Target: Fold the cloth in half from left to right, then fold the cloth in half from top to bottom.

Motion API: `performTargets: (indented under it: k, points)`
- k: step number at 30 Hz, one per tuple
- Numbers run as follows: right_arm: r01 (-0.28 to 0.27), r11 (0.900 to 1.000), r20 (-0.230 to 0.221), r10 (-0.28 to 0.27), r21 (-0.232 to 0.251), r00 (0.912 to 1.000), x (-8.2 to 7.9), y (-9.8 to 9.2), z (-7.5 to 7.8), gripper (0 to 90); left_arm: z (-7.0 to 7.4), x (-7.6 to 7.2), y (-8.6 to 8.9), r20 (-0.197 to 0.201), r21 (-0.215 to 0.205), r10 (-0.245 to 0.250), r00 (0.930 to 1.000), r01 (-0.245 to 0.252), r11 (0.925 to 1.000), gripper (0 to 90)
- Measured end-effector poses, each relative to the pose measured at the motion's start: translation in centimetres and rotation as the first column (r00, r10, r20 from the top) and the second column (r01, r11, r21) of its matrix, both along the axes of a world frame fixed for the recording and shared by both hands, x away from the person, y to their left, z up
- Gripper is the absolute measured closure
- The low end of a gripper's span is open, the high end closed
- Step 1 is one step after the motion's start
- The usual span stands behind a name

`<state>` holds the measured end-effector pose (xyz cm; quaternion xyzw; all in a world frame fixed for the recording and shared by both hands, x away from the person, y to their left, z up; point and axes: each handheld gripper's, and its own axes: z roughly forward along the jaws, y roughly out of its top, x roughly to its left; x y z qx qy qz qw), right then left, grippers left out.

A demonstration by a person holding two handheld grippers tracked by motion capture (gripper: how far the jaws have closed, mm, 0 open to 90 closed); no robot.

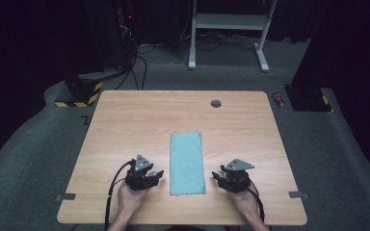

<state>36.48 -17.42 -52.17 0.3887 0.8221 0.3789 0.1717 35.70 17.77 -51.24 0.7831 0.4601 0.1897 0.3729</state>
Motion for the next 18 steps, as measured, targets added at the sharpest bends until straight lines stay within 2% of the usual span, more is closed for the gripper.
performTargets:
  k: [3, 8, 10, 12, 14, 16, 18]
  points:
    - [0.026, 0.999, 0.003, -0.026, -0.022, 0.9997, 0.6, -0.4, 0.0, 52.4, -0.3, 1.5, 0.4, -0.008, 0.0, 0.035, 0.9994, -0.035, 0.9994, 46.0]
    - [0.058, 0.998, -0.004, -0.058, -0.018, 0.9983, 2.0, -0.9, 0.2, 51.1, -1.0, 3.5, 0.6, -0.023, 0.016, 0.078, 0.9967, -0.077, 0.9969, 45.9]
    - [0.069, 0.998, -0.004, -0.069, 0.002, 0.9976, 2.5, -1.1, 0.0, 51.4, -1.0, 4.0, 0.6, -0.024, 0.018, 0.078, 0.9967, -0.078, 0.9968, 45.8]
    - [0.073, 0.997, -0.034, -0.072, 0.011, 0.9968, 3.0, -1.0, 0.0, 50.9, -0.9, 4.4, 0.5, -0.03, 0.015, 0.08, 0.9964, -0.079, 0.9967, 45.8]
    - [0.073, 0.997, -0.031, -0.073, 0.011, 0.9969, 3.3, -0.9, 0.0, 52.0, -0.8, 5.0, 0.2, -0.037, 0.016, 0.076, 0.9964, -0.075, 0.997, 45.6]
    - [0.07, 0.997, -0.032, -0.07, 0.013, 0.9971, 3.8, -0.6, 0.2, 53.8, -0.8, 5.3, 0.1, -0.031, -0.005, 0.067, 0.9973, -0.067, 0.9977, 44.1]
    - [0.071, 0.997, -0.022, -0.071, 0.018, 0.9973, 4.1, -0.5, 0.2, 55.6, -0.7, 5.8, -0.2, -0.049, -0.002, 0.053, 0.9974, -0.053, 0.9986, 43.8]
